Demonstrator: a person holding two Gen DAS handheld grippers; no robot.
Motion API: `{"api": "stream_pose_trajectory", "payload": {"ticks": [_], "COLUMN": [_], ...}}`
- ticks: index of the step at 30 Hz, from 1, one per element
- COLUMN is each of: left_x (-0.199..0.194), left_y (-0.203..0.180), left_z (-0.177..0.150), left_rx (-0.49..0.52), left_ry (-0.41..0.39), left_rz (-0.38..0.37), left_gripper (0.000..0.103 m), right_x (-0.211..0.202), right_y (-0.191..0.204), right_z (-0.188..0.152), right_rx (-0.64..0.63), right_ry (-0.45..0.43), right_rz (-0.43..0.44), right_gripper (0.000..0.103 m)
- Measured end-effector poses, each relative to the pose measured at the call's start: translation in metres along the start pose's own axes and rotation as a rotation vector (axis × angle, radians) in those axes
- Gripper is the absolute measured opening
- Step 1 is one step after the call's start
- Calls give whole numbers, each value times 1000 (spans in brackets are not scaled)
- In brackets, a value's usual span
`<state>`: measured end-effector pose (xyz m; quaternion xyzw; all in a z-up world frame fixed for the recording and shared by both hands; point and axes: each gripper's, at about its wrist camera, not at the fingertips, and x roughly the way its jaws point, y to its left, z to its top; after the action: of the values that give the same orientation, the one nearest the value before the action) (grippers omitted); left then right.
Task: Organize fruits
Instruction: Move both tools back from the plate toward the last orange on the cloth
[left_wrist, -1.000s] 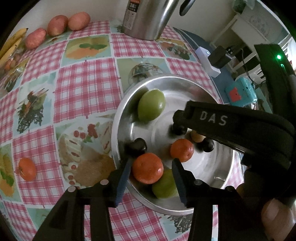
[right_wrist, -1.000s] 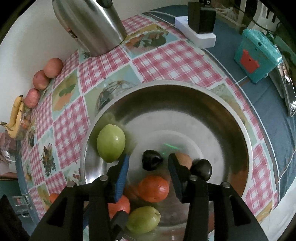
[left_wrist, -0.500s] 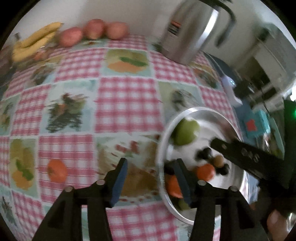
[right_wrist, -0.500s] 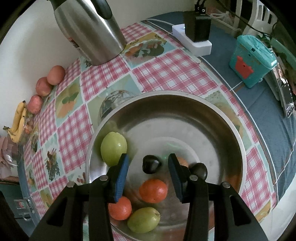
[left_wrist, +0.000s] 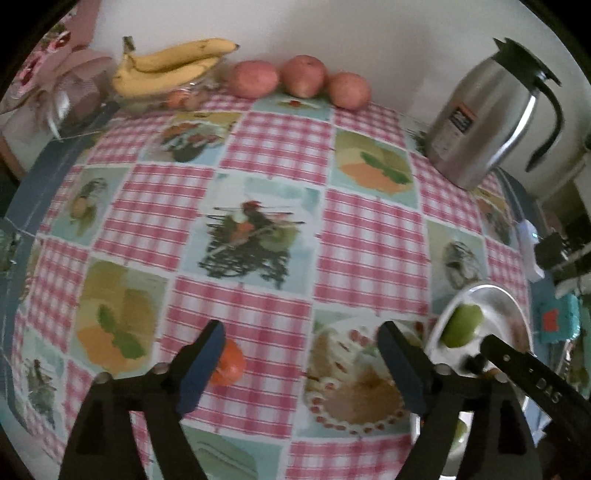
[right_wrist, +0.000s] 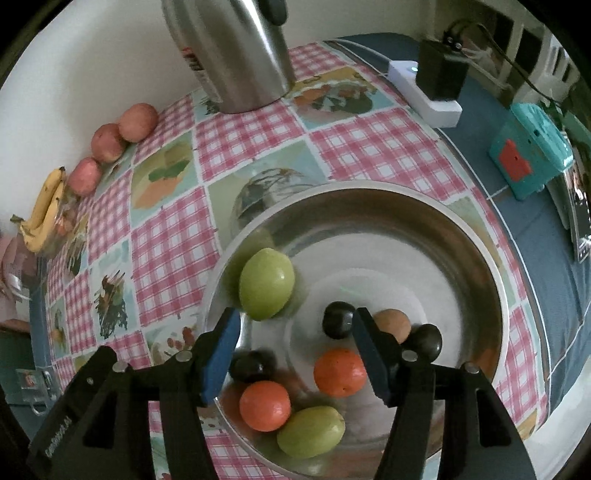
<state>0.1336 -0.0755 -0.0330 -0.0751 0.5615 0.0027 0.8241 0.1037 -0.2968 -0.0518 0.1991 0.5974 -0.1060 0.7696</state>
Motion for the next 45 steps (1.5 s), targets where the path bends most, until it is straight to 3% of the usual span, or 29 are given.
{"api": "stream_pose_trajectory", "payload": {"ticks": [2, 4, 9, 24, 36, 45], "left_x": [1, 1, -3, -9, -25, -36], "left_y": [1, 2, -1, 17, 89, 118], "left_z": [1, 2, 0, 8, 25, 24], "left_rx": [-2, 1, 28, 19, -85, -121], "left_ry": [-8, -18, -41, -86, -120, -133], "left_rz": [23, 43, 67, 95, 138, 157], "left_gripper": [100, 103, 103, 103, 103, 103], "right_x": [0, 0, -2, -10, -15, -14], "right_y": [1, 2, 2, 16, 64, 107], "right_z": [0, 1, 1, 2, -12, -29], "right_rx": [-6, -12, -20, -74, -180, -291], "right_ry": [-2, -11, -31, -72, -56, -45], "right_rz": [-8, -14, -12, 18, 91, 104], "right_gripper": [67, 80, 86, 87, 87, 87]}}
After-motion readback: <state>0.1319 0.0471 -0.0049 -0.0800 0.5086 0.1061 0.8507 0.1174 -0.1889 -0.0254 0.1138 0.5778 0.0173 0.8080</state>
